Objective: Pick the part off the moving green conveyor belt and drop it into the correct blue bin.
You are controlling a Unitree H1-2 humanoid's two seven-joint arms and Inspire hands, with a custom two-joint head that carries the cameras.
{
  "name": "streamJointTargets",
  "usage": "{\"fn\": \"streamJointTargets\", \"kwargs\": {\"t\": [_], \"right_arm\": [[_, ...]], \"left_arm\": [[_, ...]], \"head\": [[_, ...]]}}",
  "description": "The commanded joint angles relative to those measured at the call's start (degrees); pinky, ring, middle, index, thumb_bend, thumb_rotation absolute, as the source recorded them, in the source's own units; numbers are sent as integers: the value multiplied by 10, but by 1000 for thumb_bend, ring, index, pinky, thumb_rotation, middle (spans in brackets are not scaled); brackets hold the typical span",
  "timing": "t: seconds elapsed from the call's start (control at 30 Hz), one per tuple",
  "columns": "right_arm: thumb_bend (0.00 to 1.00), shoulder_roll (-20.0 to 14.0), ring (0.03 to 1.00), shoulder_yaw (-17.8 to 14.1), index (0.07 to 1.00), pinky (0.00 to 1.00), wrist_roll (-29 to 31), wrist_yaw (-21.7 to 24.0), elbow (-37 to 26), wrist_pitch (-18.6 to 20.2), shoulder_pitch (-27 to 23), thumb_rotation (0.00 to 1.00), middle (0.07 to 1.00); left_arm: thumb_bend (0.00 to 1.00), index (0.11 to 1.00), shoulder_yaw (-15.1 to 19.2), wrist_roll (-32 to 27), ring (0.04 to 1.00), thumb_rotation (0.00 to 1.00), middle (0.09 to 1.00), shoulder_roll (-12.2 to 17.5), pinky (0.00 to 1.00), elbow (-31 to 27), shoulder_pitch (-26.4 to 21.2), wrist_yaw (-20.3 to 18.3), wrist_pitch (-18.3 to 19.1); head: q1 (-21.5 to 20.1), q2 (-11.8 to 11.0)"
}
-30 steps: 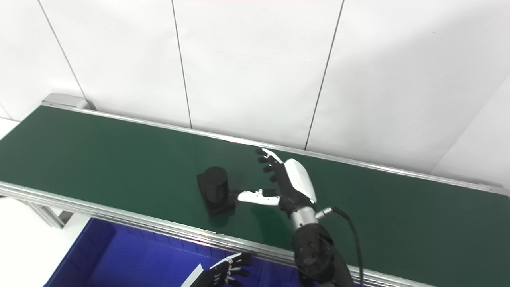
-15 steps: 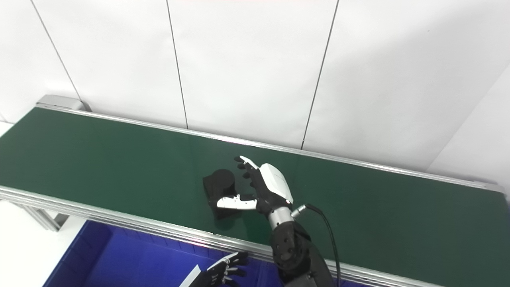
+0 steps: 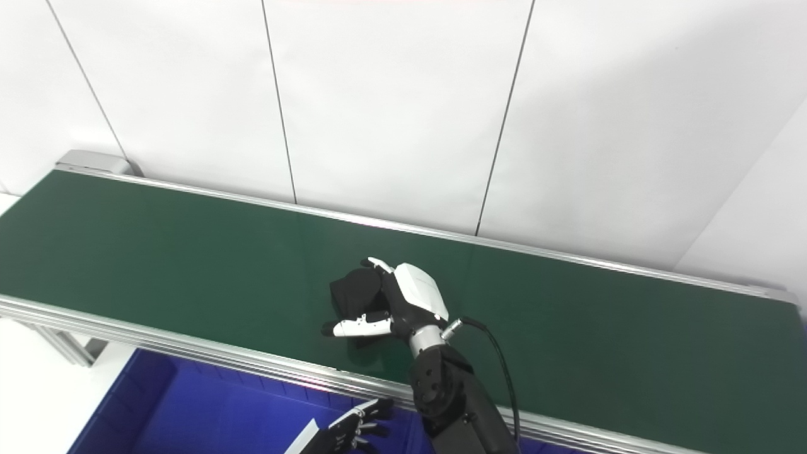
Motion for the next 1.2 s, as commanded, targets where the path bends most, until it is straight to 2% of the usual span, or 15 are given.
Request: {"fn": "streamJointTargets", "kwargs": {"t": [0.0,0.03,0.17,0.2,0.23,0.27,0.33,0.53,0.6,0.83,0.87,0.9,1.0,1.03,1.17], "right_arm": [[678,19,679,5,806,575,0,-22,6,-24,-17,54,765],[668,19,671,6,803,569,-1,-29,10,-28,-17,43,759],[513,16,554,12,716,464,-10,-76,25,-55,-11,2,644],[533,15,483,14,669,398,-13,-91,31,-62,-11,0,541],[535,16,476,14,664,392,-14,-103,35,-67,-10,0,530],[525,16,452,13,579,368,-13,-116,39,-72,-9,0,486],[509,18,436,8,499,392,-12,-152,43,-88,-4,0,554],[505,23,444,-10,463,400,-5,-218,25,-107,14,0,576],[504,21,448,-18,460,424,-1,-226,-5,-106,29,0,573],[506,14,449,-51,457,336,13,-238,-123,-105,86,0,558],[504,9,441,-57,462,351,14,-237,-147,-105,99,0,566],[504,7,459,-60,454,405,15,-236,-163,-104,108,0,559],[505,-1,460,-72,451,428,20,-228,-219,-96,137,0,557],[495,-3,456,-77,462,378,24,-224,-239,-95,149,0,567],[489,-8,458,-92,463,338,35,-213,-302,-91,192,0,561]], "left_arm": [[954,894,-1,2,791,200,872,-4,635,-21,4,3,-22],[954,894,0,2,791,200,872,-4,634,-22,4,3,-22],[945,899,-3,7,793,195,871,-2,647,-20,4,10,-25],[943,900,-3,8,794,193,870,-2,655,-20,4,12,-25],[942,900,-3,7,794,193,870,-2,655,-21,4,12,-25],[941,901,-4,7,795,193,870,-2,657,-21,4,12,-25],[933,904,-2,8,795,199,874,-2,651,-24,6,11,-24],[921,916,0,-13,814,194,881,1,682,-25,6,-1,-24],[912,929,1,-20,825,198,889,2,696,-27,7,-8,-23],[881,941,8,-36,846,195,899,6,735,-40,11,-26,-16],[878,940,9,-37,847,196,899,6,737,-42,13,-27,-17],[872,938,10,-38,846,195,898,7,742,-44,14,-27,-17],[864,935,13,-43,851,192,900,8,754,-54,19,-34,-9],[864,933,14,-44,850,192,899,9,756,-59,20,-35,-6],[863,932,19,-45,848,197,901,14,753,-72,25,-40,-3]], "head": [[0,-1],[-1,1],[-3,2],[-3,2],[-4,3],[-4,3],[-7,5],[-25,12],[-33,15],[-68,32],[-74,36],[-76,38],[-87,51],[-90,55],[-102,68]]}}
